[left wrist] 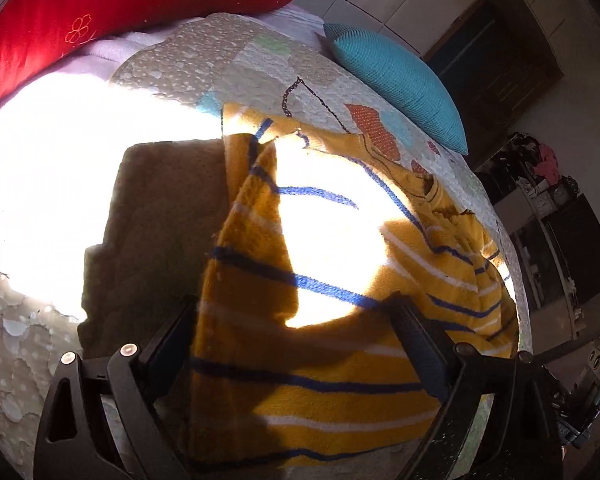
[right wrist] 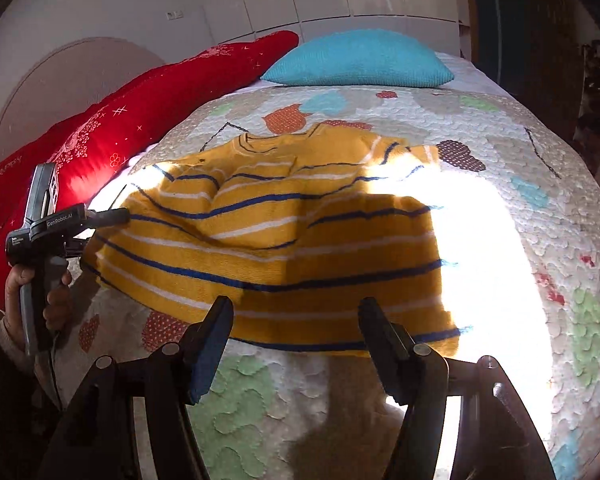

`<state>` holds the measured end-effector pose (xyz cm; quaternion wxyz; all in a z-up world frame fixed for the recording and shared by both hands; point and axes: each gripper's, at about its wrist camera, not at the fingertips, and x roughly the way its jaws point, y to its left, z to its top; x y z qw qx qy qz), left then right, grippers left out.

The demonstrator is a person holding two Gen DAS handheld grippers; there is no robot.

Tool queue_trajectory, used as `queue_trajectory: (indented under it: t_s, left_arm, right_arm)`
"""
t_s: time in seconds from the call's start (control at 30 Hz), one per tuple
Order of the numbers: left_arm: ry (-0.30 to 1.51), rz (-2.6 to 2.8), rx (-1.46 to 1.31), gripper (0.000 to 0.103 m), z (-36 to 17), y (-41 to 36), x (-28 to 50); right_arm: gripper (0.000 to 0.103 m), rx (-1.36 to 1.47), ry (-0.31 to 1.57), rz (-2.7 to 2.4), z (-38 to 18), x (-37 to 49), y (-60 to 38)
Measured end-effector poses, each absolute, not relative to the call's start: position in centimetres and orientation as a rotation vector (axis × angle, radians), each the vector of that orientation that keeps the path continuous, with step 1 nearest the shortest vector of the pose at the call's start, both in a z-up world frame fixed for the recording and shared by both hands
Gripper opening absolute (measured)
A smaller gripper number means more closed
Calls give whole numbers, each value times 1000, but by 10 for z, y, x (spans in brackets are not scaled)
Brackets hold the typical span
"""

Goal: Fold small clothes

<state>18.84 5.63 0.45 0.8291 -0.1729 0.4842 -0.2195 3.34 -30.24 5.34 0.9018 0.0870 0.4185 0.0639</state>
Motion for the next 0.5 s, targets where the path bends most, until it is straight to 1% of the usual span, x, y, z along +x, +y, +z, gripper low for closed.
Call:
queue_trajectory:
  t_s: [0.03, 0.07, 0.1, 0.17, 0.2, 0.33, 0.43, 0.5]
  left_arm:
    - [1037, -478, -364, 92, 5, 49, 191]
    - [1043, -472, -344, 76, 7, 41, 192]
    - [1059, -452, -311, 44, 9, 34, 194]
    - [1079, -422, -288, 29, 17, 27, 194]
    - [1076, -416, -278, 26, 25, 24, 192]
    - [1020, -426, -191, 22, 73, -10, 178]
    - [971, -496, -115, 22, 109, -62, 171]
    - [958, -555, -45, 22, 120, -110, 164]
  right_arm:
    - [69, 189, 862, 116, 53, 30, -309]
    - [69, 204, 859, 101, 52, 28, -316]
    - [69, 225, 855, 89, 51, 25, -323]
    - [69, 271, 836, 71, 50, 19, -337]
    - [69, 293, 822, 63, 50, 14, -343]
    - [69, 365, 762, 41, 51, -7, -369]
    - [69, 417, 730, 15, 49, -24, -392]
    - [69, 461, 713, -12, 46, -36, -409]
